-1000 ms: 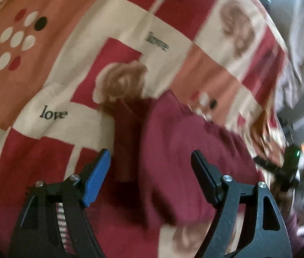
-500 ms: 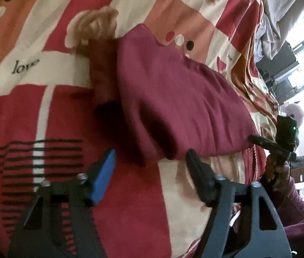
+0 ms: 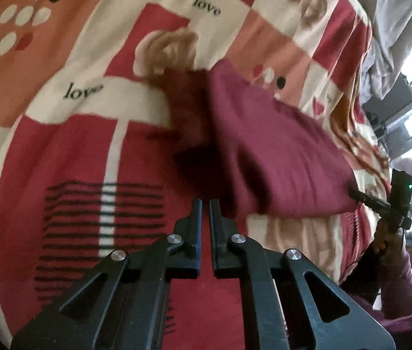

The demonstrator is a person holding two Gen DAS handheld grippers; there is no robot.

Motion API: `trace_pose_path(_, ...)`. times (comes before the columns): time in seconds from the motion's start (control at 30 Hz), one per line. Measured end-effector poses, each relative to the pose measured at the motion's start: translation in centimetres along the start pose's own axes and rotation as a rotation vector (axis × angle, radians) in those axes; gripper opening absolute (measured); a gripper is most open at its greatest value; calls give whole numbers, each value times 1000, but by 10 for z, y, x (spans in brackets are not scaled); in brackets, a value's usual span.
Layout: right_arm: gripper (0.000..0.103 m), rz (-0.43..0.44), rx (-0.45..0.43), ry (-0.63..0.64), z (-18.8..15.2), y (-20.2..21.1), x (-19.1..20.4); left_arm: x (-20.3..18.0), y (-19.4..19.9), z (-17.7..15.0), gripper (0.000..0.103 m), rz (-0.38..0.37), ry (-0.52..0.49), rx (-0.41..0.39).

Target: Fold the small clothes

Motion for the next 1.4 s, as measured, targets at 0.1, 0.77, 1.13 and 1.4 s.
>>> trace_pose_path(0.1, 6, 17, 19, -37, -8, -2, -7, -10, 1, -1, 4, -25, -37, 5)
trace_pose_path(0.77, 21, 47, 8, -82, -6, 6, -9, -39, -29, 9, 31, -125, -104, 49)
trace_pose_path(1.13, 7, 82, -45, -45, 4, 14, -5, -28, -6, 13, 7, -57, -89, -17)
trace_pose_path(1.4, 12, 6, 11, -31, -12, 14, -18, -11, -20, -1, 7, 5, -51, 61)
Point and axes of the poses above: each gripper's, at about its wrist camera, not at the fingertips, and y roughly against the way its jaws point, x to its left, z to its top, the point moved 4 cm from there along -y, roughly the way its jaws point, and after that the axes turned 7 degrees about -y, right-handed, at the moved point
